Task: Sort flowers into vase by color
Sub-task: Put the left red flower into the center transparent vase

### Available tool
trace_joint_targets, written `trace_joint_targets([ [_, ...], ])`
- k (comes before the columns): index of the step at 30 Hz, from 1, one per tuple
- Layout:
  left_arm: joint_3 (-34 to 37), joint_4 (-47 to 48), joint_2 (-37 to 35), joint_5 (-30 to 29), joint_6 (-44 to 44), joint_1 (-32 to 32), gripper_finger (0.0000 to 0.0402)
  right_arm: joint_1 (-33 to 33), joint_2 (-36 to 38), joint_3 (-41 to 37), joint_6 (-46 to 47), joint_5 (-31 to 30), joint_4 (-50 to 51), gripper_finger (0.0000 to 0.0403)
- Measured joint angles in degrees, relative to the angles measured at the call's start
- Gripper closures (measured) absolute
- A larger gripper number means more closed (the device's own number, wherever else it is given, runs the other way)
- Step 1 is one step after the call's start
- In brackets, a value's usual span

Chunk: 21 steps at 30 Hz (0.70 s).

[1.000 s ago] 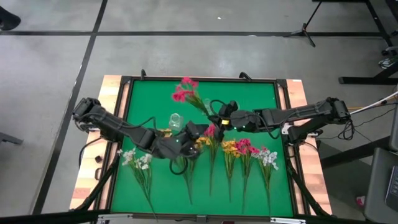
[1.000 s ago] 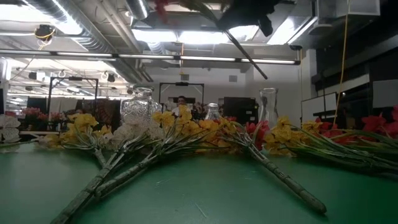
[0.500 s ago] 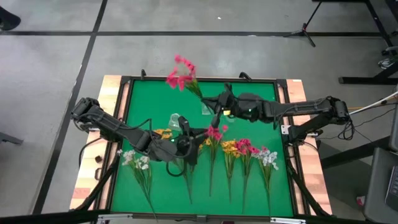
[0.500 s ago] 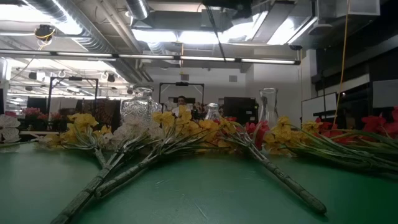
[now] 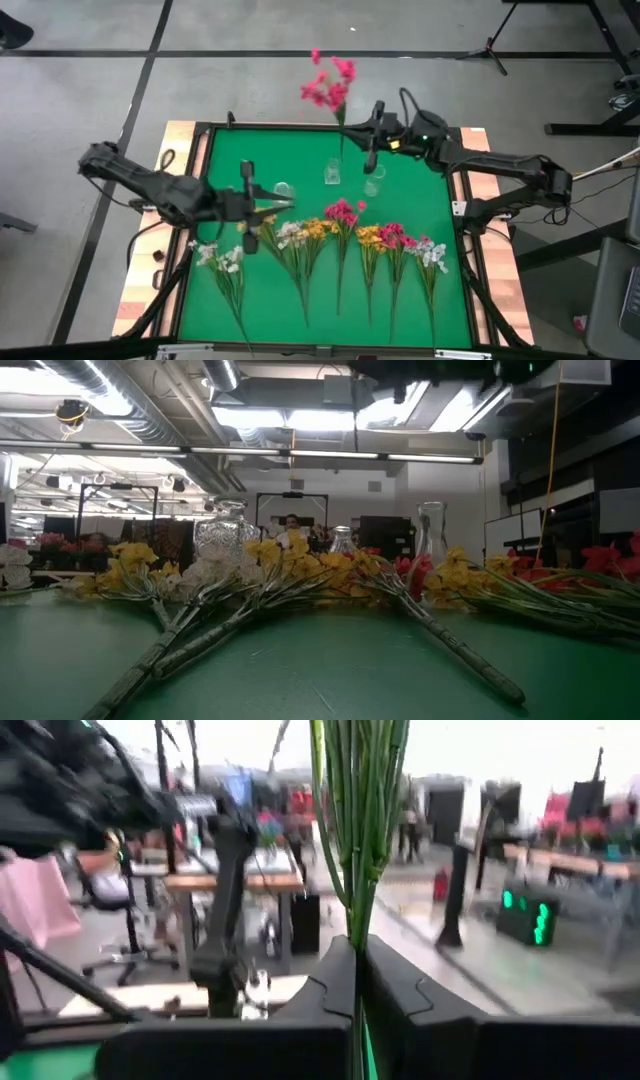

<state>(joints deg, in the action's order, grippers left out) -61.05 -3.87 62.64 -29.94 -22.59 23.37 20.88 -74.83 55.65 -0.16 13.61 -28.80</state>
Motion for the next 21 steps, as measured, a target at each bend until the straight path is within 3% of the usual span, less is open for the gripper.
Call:
trace_joint_targets([
  [3, 6.7, -8.42, -4.8, 3.13, -0.71, -1.22, 0.0337, 2.65, -0.27, -5.55, 1.93, 1.02, -10.92, 0.0397],
  [8, 16.67, -21.21, -9.6, 3.22, -3.3, -3.82, 0.0337, 5.24, -3.89, -12.75, 5.75, 1.0, -26.5, 0.0398],
  [12, 20.95, -27.71, -10.21, 3.31, -3.11, -6.39, 0.0337, 6.32, -7.45, -13.08, 7.43, 1.16, -29.32, 0.0397],
  [21, 22.77, -28.13, -10.1, 3.72, 0.01, -8.25, 0.0337, 8.24, -15.75, -13.11, 11.23, 5.58, -35.92, 0.0397],
])
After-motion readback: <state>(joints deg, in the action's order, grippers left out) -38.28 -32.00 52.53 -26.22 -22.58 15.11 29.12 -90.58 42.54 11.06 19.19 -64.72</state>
